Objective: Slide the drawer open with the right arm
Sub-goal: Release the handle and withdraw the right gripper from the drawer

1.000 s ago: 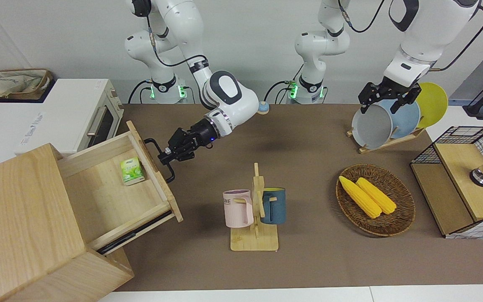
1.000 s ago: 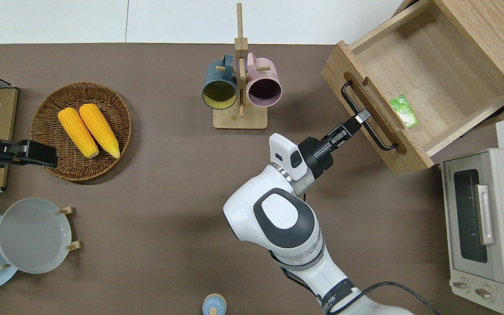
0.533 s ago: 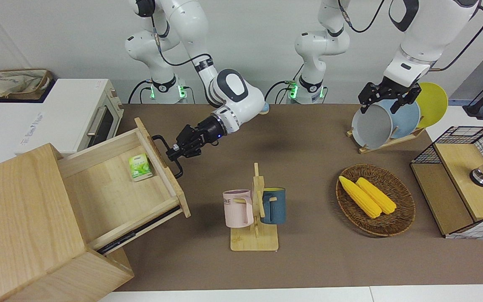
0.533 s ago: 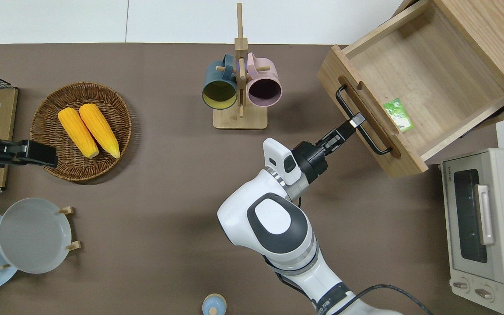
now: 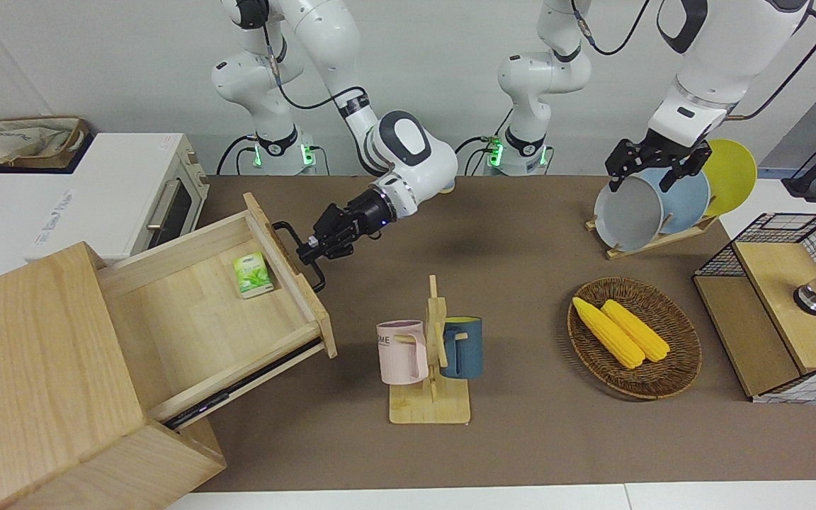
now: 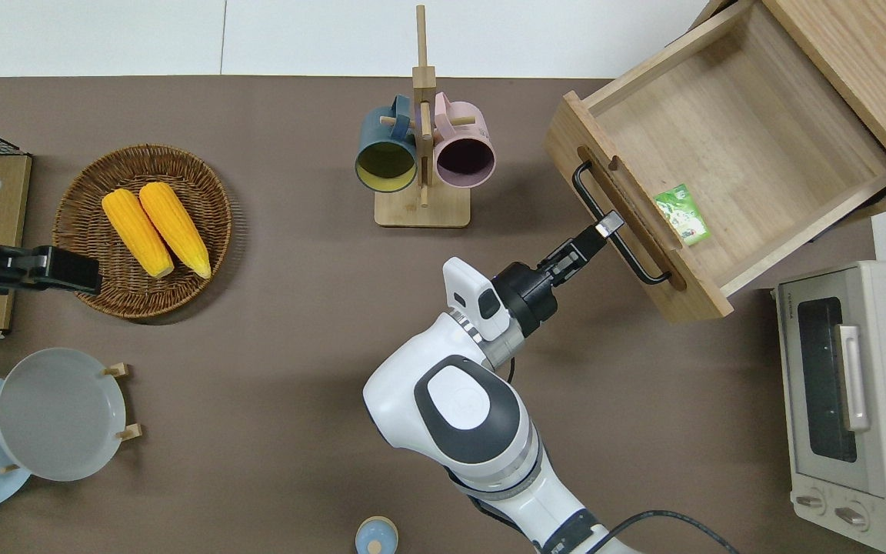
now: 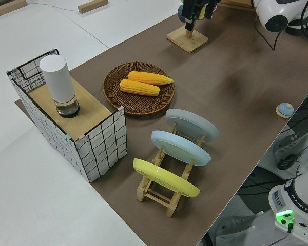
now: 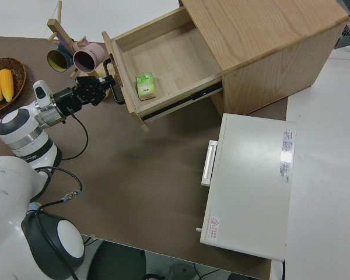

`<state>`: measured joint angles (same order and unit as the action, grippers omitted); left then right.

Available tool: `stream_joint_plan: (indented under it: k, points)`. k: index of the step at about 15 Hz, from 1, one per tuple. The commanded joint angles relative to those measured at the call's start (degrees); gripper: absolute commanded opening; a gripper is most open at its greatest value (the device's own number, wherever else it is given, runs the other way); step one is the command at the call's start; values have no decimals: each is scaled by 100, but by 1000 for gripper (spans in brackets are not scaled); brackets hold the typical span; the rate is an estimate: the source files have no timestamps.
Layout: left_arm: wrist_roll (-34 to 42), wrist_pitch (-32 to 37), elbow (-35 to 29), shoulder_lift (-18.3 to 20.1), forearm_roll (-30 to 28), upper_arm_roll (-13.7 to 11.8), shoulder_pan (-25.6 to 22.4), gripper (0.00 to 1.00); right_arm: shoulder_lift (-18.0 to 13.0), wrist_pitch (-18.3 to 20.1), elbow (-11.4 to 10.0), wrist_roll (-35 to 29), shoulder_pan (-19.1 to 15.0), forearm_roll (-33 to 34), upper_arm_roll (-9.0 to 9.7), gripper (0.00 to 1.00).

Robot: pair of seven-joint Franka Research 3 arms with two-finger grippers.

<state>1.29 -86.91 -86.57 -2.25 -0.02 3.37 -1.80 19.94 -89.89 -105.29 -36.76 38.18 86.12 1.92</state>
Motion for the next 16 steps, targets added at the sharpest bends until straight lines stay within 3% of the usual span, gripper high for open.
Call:
stream_joint_plan:
  k: [1, 3, 4, 6, 7, 8, 16]
  points:
    - [56, 113, 140, -65, 98, 40, -31, 993, 221, -99, 149, -51, 5, -192, 54, 0]
    - [56, 113, 140, -65, 98, 40, -31, 993, 238, -99, 149, -33, 5, -183, 54, 10]
    - [56, 113, 140, -65, 98, 40, -31, 993, 247, -99, 149, -25, 5, -165, 54, 108]
    - [47, 113, 140, -65, 98, 40, -31, 993, 264, -99, 158, -68, 5, -165, 54, 554]
    - [56, 113, 149, -65, 98, 40, -31, 993, 265, -99, 158, -86, 5, -165, 54, 904]
    - [56, 113, 149, -65, 98, 40, -31, 993, 265, -99, 158, -95, 5, -157, 54, 987]
    - [56, 113, 140, -65, 98, 40, -31, 993, 265, -99, 202, -25, 14, -148, 54, 987]
